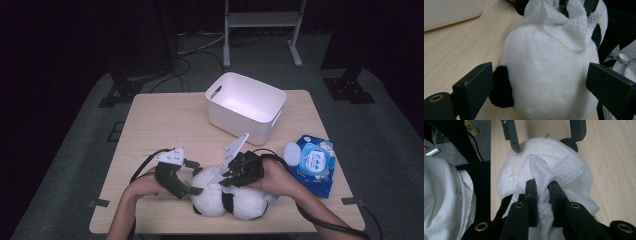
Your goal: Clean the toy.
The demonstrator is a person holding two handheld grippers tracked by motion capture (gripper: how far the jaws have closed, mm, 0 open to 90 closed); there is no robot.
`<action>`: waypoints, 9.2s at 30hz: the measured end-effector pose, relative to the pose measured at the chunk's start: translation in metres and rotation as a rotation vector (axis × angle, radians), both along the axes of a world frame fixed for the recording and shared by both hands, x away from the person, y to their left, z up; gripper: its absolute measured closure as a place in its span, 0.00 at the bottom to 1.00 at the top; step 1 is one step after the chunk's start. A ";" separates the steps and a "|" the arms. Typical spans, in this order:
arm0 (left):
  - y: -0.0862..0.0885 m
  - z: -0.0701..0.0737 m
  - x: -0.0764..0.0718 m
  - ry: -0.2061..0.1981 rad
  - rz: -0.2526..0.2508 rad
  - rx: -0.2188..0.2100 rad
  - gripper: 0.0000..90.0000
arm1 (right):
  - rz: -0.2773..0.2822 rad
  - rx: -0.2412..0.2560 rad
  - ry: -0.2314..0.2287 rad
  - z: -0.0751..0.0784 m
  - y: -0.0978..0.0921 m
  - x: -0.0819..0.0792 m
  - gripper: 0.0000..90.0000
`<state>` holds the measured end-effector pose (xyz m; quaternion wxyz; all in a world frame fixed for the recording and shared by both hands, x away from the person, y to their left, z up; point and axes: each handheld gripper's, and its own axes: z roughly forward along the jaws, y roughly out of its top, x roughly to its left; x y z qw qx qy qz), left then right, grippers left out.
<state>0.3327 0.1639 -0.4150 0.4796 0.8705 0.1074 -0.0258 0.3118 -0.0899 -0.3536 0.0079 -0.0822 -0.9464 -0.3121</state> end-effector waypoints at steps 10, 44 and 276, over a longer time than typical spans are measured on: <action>-0.003 -0.001 -0.001 0.016 -0.020 -0.008 0.02 | 0.034 0.020 0.009 -0.003 -0.007 -0.014 0.88; -0.014 -0.007 -0.004 0.093 -0.110 -0.006 0.11 | -0.147 0.042 -0.022 0.022 -0.083 -0.021 0.88; -0.029 0.027 0.021 0.028 0.047 -0.052 0.20 | -0.159 -0.001 -0.029 0.007 -0.035 0.030 0.89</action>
